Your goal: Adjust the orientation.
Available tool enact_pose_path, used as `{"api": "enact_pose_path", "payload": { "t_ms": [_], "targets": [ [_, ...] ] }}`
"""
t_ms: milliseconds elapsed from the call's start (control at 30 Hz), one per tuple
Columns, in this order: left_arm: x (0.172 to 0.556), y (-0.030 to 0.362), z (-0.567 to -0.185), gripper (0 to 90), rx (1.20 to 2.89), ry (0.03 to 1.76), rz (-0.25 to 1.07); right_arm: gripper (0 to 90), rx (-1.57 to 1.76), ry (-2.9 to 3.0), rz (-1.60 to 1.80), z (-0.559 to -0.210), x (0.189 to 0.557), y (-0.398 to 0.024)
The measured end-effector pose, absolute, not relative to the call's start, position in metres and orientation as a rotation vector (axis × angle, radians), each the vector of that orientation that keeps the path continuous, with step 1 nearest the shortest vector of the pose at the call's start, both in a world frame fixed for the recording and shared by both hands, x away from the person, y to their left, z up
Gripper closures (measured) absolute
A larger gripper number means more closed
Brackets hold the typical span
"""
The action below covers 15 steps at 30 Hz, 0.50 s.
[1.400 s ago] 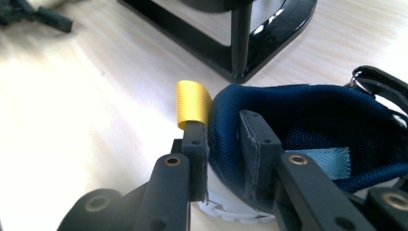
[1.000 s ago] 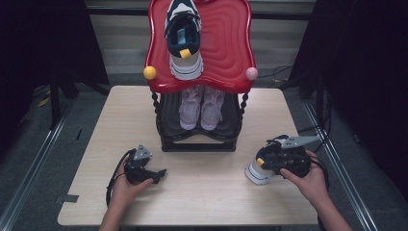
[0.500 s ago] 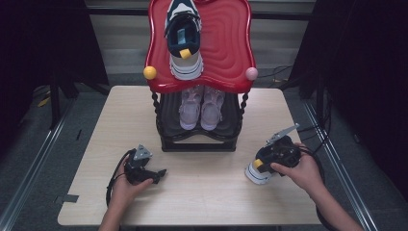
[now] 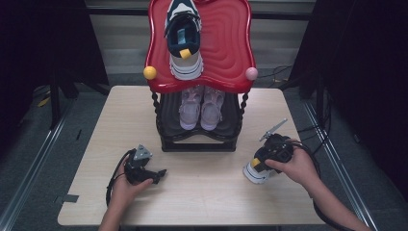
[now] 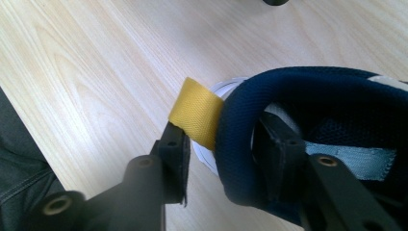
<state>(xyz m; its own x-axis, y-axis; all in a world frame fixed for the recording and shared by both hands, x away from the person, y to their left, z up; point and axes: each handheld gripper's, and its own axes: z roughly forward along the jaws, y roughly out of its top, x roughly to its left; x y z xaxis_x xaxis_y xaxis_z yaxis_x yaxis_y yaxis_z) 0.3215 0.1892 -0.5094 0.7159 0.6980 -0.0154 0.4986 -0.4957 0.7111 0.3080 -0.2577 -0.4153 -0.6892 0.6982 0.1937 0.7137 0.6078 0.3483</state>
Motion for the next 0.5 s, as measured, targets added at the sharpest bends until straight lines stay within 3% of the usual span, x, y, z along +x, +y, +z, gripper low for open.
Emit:
{"api": "enact_pose_path", "payload": {
  "t_ms": [200, 500],
  "targets": [
    [0.322, 0.189, -0.509, 7.9, 2.202, 0.903, 0.357, 68.9, -1.226, -2.801, -0.679, -0.415, 0.303, -0.265],
    [0.322, 0.189, -0.509, 7.9, 2.202, 0.903, 0.358, 67.9, -1.161, -2.8, -0.674, -0.414, 0.296, -0.27]
  ]
}}
